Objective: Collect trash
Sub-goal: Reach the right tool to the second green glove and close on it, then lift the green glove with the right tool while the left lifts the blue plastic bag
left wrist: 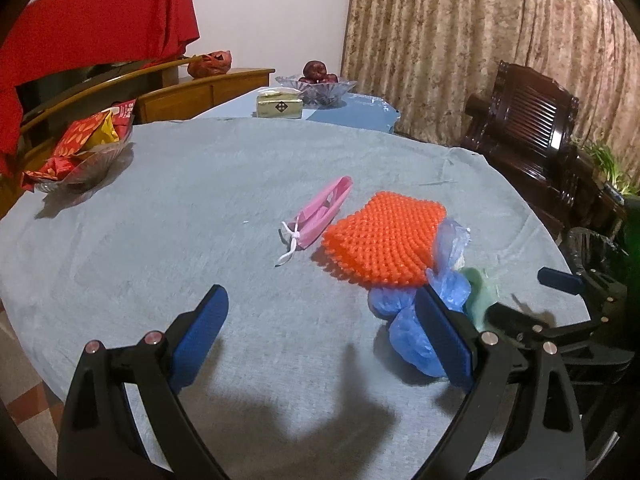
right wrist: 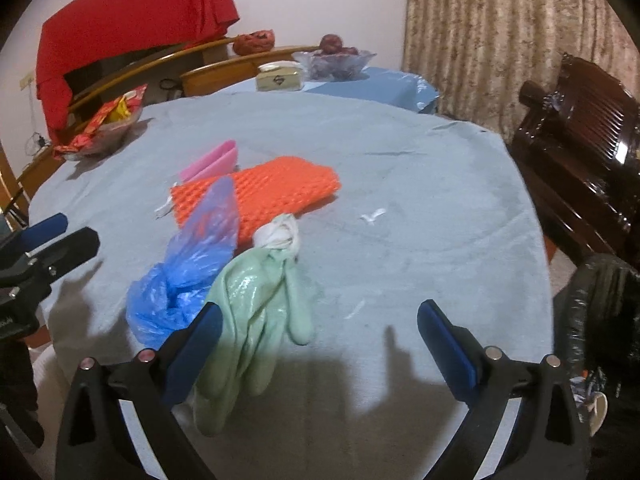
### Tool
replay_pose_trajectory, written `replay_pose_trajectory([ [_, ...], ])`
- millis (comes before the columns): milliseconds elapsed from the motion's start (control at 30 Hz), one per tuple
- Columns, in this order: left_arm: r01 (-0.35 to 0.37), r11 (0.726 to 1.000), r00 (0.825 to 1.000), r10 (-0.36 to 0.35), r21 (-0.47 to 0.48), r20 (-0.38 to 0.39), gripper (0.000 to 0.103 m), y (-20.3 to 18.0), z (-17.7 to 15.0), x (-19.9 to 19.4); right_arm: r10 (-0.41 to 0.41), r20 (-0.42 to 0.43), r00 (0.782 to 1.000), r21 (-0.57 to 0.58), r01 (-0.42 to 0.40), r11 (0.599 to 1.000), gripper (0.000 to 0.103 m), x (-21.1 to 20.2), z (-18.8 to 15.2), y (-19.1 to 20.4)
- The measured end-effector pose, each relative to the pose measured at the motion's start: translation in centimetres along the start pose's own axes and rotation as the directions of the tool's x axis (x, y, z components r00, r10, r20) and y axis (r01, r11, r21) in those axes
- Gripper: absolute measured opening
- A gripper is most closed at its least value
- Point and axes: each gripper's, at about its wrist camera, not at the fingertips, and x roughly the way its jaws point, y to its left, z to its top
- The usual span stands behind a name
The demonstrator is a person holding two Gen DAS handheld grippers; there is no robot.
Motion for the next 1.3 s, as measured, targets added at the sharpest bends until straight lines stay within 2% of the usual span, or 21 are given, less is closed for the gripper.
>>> replay_pose_trajectory([
  [100,-0.003,1.000,1.000,0.003,0.000,-0.003,0.092,0.2,-0.1,0.2,0.035,-0.011,0.999,0.010,-0.035,0.999,0.092,0.7,-0.1,0.2],
  [200,-0.004,1.000,1.000,0.004,-0.003,-0.008,0.092,0.4,-0.1,0.4,0.090,-0.029,0.995,0.025,-0.090,0.996,0.083,1.2,-0.1,0.3],
  [267,-0.003,1.000,1.000,0.003,-0.005,-0.011,0.092,0.4,-0.2,0.5,0.149,-0.049,0.988,0.025,-0.148,0.989,0.064,1.5,-0.1,0.6],
  [400,0.004,1.000,1.000,-0.004,-0.007,-0.017,0.092,0.3,-0.4,0.7,0.209,-0.065,0.976,0.026,-0.208,0.978,0.044,1.5,-0.2,0.9],
  [467,0.011,1.000,1.000,-0.011,-0.006,-0.020,0.092,0.1,-0.4,0.8,0.235,-0.070,0.969,0.017,-0.235,0.972,0.029,1.3,-0.2,0.9],
  [567,0.022,1.000,1.000,-0.022,-0.001,-0.022,0.092,-0.3,-0.5,0.8,0.225,-0.070,0.972,-0.018,-0.226,0.974,0.022,0.8,-0.2,1.3],
  [800,0.044,0.999,0.999,-0.044,0.015,-0.020,0.092,-1.6,-0.6,0.4,0.190,-0.050,0.981,-0.015,-0.191,0.982,0.018,-0.9,0.0,0.3],
  [1067,0.077,0.997,0.997,-0.076,0.031,-0.024,0.092,-3.3,-0.8,0.5,0.088,-0.028,0.996,0.002,-0.088,0.996,0.017,-2.4,0.0,-2.5],
  [1233,0.092,0.995,0.995,-0.091,0.046,-0.033,0.092,-4.0,-0.8,0.9,0.137,-0.040,0.990,0.066,-0.134,0.989,0.018,-2.1,-0.4,-4.0],
  [1300,0.089,0.995,0.996,-0.088,0.047,-0.032,0.092,-4.0,-0.9,0.8,0.147,-0.035,0.989,0.079,-0.144,0.986,0.026,-2.1,-0.3,-4.0],
])
